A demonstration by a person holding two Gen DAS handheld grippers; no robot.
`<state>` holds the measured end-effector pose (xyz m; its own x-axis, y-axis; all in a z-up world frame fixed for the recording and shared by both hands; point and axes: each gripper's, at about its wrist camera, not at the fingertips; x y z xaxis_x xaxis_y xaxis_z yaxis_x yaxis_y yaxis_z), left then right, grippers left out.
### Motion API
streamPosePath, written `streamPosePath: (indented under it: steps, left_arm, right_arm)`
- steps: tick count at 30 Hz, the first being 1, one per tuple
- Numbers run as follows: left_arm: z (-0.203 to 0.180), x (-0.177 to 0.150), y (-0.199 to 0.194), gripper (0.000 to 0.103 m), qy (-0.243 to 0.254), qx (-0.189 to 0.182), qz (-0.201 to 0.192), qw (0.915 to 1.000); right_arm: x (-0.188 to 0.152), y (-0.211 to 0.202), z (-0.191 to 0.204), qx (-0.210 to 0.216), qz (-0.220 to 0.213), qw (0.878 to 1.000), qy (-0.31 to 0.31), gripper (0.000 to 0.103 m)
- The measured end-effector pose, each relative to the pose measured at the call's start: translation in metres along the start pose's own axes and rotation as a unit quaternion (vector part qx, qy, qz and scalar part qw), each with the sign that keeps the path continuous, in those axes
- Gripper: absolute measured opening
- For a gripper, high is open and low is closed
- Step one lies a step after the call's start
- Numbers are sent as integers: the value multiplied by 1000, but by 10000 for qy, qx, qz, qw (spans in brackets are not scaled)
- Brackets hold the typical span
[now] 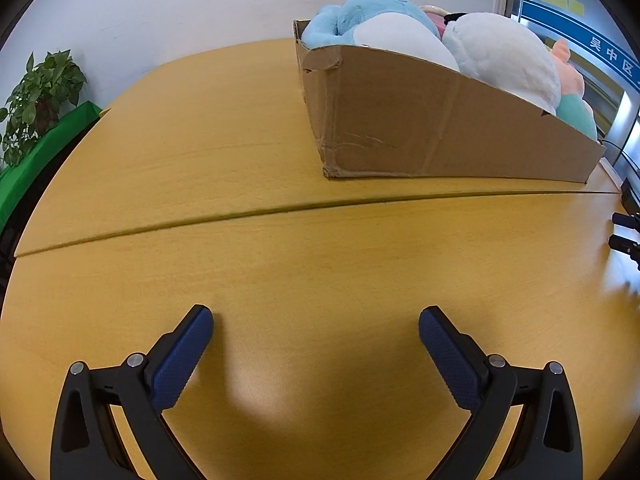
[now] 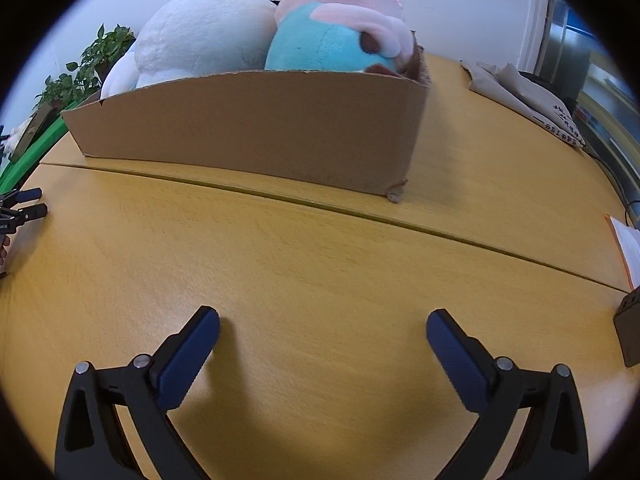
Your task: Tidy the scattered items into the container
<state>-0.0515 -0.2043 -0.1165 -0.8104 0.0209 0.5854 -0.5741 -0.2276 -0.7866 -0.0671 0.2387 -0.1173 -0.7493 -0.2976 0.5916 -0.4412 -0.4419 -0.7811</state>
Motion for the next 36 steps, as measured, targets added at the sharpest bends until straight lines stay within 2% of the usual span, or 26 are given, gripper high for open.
streamPosePath:
  steps: [8, 21, 23, 26, 30, 36]
  left_arm:
    - [12, 4, 6, 103, 15, -10, -16, 10000]
    - [1, -2, -4, 103, 68, -39, -34, 10000]
    - [4, -5, -6, 103, 234, -153, -75, 9996]
    - [16, -10, -8, 103, 489, -348, -135, 9981]
    - [41, -17, -8, 103, 656, -471, -174, 9966]
    - [78, -15, 4, 103, 652, -473, -171, 9966]
  right_arm:
    - [14, 6, -9, 72, 43, 9999, -61, 103]
    - [16, 11, -13, 137, 45, 9998, -142, 103]
    - [17, 10, -16, 281, 92, 9990, -324, 103]
    - [12, 2, -31, 809, 272, 9912, -1009, 103]
    - [3, -12, -62, 961, 326, 9875, -1207, 103]
    - [-3, -24, -93, 1278, 451, 9770, -1647, 103]
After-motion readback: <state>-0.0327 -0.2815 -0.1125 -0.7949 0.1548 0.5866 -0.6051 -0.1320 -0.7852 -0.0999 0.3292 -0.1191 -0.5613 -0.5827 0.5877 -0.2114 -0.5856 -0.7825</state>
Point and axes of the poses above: each gripper's, at about its wrist camera, not at the fingertips, and y roughly the way its jaws point, z to its left, x to its top, and after that the axes turned 15 degrees about x, right-handed
